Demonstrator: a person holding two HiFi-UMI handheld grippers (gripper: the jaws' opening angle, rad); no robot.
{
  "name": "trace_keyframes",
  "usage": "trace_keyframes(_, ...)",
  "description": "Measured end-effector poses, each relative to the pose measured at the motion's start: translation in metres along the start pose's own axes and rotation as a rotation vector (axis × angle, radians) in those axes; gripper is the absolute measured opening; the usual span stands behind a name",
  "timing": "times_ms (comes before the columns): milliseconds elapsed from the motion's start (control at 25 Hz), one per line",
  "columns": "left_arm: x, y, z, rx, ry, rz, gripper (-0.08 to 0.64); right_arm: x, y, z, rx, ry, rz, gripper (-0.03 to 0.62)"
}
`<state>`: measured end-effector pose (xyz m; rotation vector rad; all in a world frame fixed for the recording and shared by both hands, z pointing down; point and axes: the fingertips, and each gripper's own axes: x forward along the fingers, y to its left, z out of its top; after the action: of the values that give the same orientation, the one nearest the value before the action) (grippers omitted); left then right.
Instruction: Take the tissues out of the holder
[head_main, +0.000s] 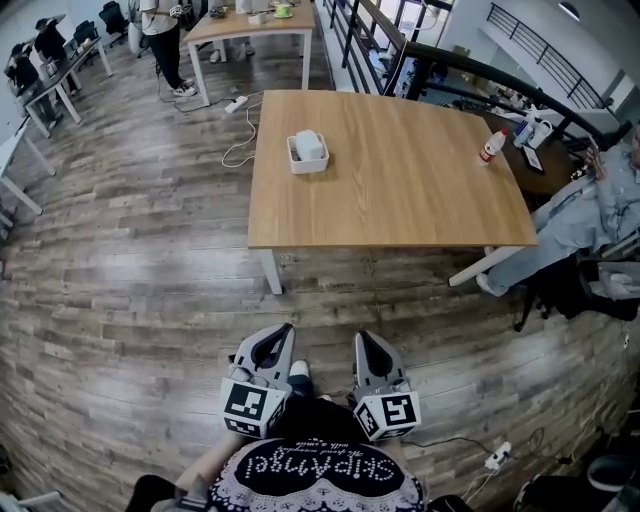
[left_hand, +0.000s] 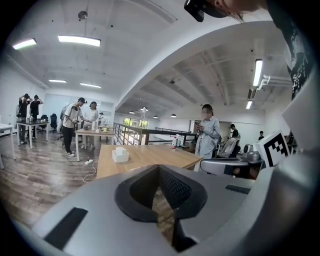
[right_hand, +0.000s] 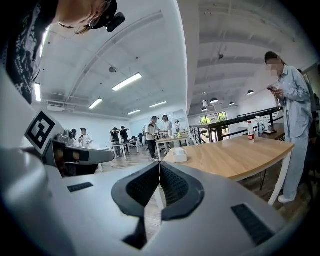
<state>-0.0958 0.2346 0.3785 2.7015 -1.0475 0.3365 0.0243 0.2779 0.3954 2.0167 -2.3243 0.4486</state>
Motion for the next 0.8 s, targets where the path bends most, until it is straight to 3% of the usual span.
trace_keyframes(800, -0.002, 0.052, -0.003, -0.039, -0.005, 0.060, 0.006, 0.051, 0.022, 0.002, -0.030, 0.023, 0.041, 0.009)
